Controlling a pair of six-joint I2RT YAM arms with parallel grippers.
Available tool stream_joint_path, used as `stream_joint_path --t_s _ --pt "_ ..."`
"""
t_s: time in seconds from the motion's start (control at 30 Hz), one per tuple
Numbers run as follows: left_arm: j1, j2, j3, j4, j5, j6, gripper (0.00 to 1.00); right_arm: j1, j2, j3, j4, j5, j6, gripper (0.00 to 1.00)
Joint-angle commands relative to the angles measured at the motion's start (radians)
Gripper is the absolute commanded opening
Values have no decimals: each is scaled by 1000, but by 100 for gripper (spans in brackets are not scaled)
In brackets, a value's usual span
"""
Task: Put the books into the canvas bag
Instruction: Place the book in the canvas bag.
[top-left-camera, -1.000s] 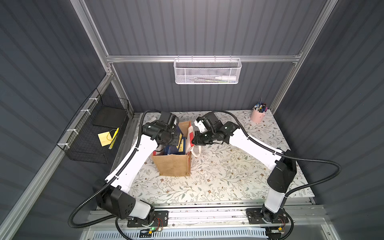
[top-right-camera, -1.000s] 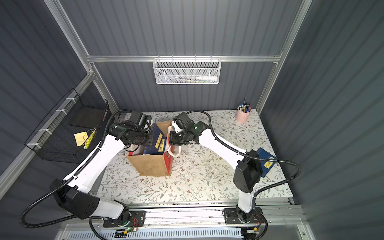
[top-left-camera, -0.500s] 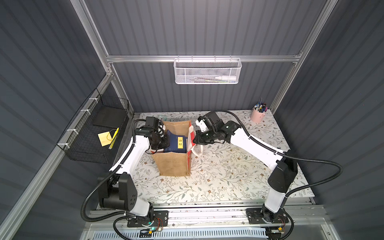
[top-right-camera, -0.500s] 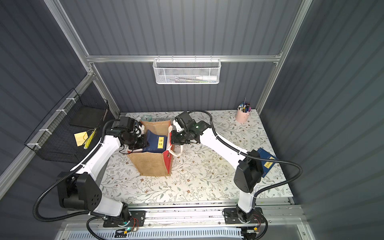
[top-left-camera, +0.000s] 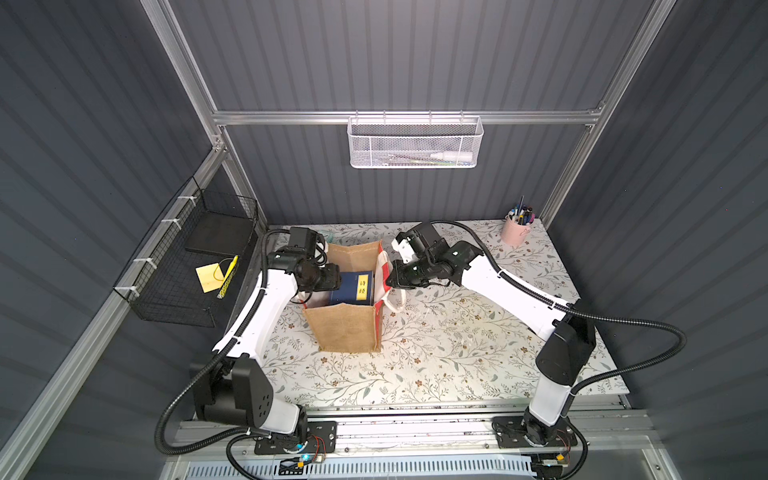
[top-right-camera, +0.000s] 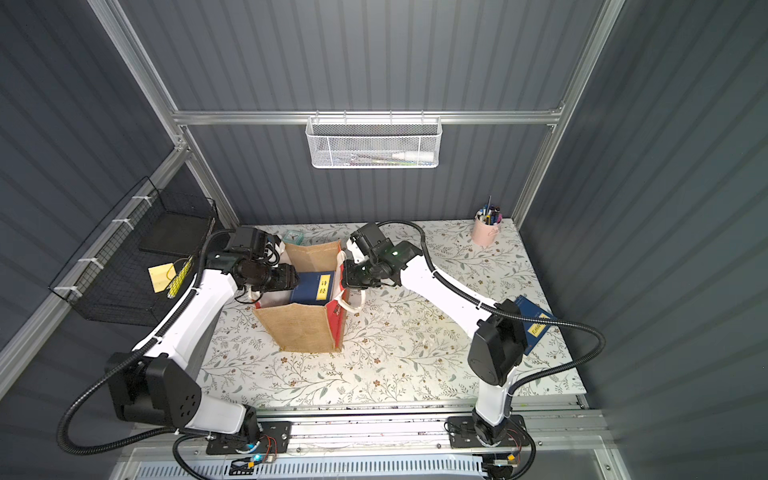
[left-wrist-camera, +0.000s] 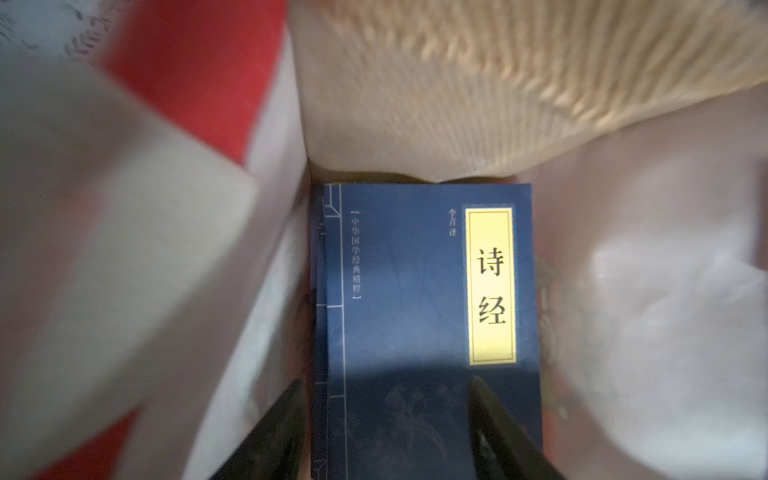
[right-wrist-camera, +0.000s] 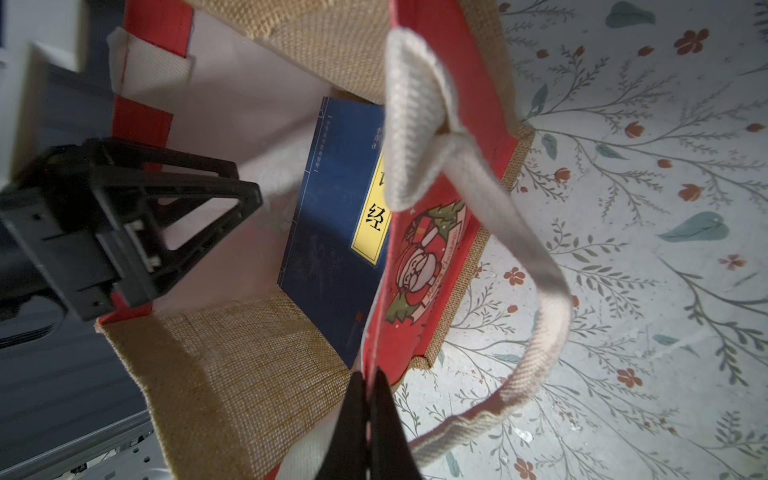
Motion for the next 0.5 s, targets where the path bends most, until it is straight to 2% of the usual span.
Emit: stream_joint_path --t_s 0.0,0.17,0.27,0.33,0.47 --pt "6 -76 76 -13 -28 22 63 -24 -23 32 9 25 -27 12" --pt "4 -113 108 19 23 -12 60 -51 -32 53 -37 51 -69 30" --pt "-20 -128 134 41 33 -34 53 -98 -56 38 -66 66 -91 50" --pt "-67 -133 147 63 10 -39 52 -138 -86 4 -71 74 -103 60" --pt "-210 -92 189 87 -67 -44 52 -240 -163 -94 -84 120 -126 70"
